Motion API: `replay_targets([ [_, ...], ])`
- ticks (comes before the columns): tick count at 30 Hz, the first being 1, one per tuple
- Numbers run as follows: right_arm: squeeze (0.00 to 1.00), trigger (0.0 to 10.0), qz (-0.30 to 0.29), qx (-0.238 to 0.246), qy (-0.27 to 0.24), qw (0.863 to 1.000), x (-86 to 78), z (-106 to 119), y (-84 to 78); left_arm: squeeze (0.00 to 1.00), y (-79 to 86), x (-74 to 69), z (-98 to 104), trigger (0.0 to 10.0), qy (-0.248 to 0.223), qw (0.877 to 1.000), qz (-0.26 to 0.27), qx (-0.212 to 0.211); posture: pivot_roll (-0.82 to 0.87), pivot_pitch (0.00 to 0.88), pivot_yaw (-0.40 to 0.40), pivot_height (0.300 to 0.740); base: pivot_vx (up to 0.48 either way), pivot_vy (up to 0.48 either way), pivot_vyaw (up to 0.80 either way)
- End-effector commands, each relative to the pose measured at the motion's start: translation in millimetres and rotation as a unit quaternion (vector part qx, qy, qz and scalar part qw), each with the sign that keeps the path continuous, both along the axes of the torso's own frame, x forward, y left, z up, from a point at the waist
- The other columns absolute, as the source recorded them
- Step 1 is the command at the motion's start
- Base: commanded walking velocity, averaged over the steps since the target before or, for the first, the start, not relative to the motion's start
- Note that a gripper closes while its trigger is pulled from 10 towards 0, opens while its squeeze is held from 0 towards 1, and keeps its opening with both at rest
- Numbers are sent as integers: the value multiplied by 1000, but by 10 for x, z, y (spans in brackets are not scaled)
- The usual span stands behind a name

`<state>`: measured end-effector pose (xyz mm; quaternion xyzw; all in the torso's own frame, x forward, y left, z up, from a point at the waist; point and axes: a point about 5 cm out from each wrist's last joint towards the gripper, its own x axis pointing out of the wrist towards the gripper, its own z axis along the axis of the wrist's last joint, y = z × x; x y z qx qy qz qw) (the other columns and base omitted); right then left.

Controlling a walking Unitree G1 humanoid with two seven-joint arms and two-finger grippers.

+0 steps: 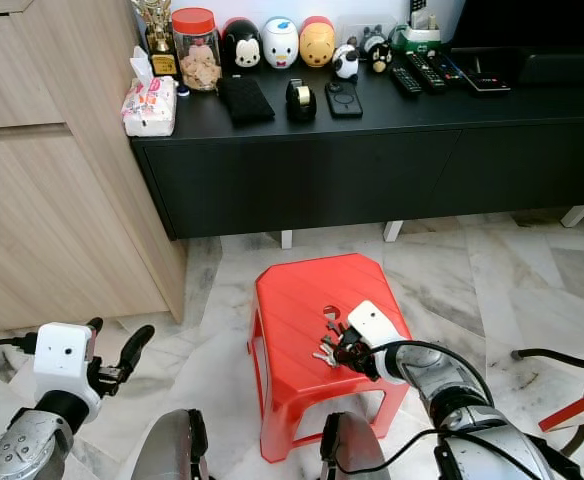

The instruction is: Hang keys on a hook

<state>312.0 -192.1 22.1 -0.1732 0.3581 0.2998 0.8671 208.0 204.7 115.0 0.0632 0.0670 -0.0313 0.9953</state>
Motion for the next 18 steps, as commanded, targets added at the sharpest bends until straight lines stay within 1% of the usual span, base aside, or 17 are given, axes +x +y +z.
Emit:
replay_targets([
  [1,0,10000,-11,10,5,1000,-42,-47,-4,0,-35,-8,40,10000,-5,1000,-5,2,144,134,-64,602,0,0,0],
  [5,0,10000,-27,23,-12,999,-20,-31,14,0,-38,-8,41,10000,-5,1000,-6,2,144,134,-64,602,0,0,0],
  [11,0,10000,-23,32,-11,999,-30,-36,24,0,-38,6,38,10000,-5,1000,-6,2,138,132,-60,602,0,0,0],
  [14,0,10000,-30,52,-13,998,-23,-17,18,0,-40,16,33,10000,-5,1000,-7,2,131,128,-60,602,0,0,0],
  [17,0,10000,-27,49,-12,998,-37,-27,0,0,-49,25,27,10000,-5,1000,-7,1,130,125,-61,602,0,0,0],
  [18,0,10000,-28,39,-10,999,-58,-48,-29,0,-62,27,27,10000,-6,1000,-9,0,130,124,-61,602,0,0,0],
])
